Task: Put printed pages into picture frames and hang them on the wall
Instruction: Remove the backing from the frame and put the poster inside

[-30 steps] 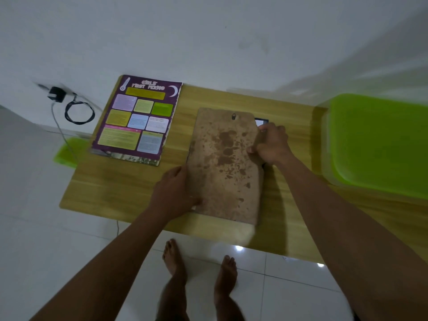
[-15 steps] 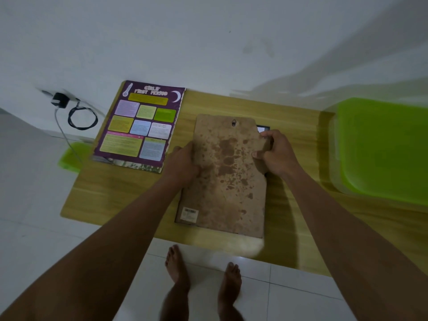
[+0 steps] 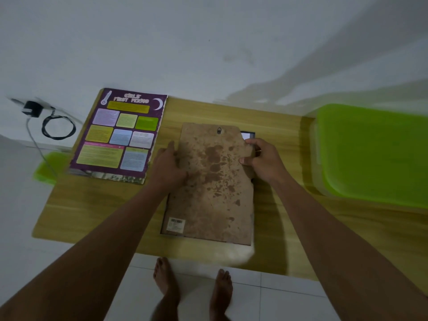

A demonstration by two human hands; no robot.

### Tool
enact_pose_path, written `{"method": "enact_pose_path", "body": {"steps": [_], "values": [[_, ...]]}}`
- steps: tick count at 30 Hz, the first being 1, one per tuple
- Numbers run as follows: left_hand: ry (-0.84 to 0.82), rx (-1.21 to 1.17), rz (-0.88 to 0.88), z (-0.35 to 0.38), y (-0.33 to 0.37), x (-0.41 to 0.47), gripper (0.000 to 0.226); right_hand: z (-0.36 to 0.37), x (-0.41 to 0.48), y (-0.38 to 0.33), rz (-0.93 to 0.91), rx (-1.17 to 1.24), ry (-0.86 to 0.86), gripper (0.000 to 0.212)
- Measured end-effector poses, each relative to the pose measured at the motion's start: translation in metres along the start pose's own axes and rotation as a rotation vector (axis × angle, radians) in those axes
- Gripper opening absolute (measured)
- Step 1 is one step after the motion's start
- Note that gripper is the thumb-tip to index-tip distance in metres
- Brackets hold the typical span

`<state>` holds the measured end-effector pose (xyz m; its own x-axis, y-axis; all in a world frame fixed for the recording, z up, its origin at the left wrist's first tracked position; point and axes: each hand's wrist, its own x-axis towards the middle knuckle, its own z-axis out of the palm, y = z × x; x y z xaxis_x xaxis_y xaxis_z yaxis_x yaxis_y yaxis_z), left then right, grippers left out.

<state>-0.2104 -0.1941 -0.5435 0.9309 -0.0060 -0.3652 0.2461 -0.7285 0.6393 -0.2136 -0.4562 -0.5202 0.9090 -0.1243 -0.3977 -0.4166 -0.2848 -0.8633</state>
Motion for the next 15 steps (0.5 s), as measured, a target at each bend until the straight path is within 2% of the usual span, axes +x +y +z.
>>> {"method": "enact_pose_path", "body": {"steps": [11,15], "values": [[-0.021,-0.095,0.008,-0.0048,-0.0039,0.0073,0.113,-0.0033,-0.0028,-0.0019,0.055,0.194,0.014,0.045],[0.016,-0.077,0.039,-0.006,-0.0037,0.0072,0.11,-0.002,-0.0008,-0.0001,0.011,0.115,-0.019,0.045]]}}
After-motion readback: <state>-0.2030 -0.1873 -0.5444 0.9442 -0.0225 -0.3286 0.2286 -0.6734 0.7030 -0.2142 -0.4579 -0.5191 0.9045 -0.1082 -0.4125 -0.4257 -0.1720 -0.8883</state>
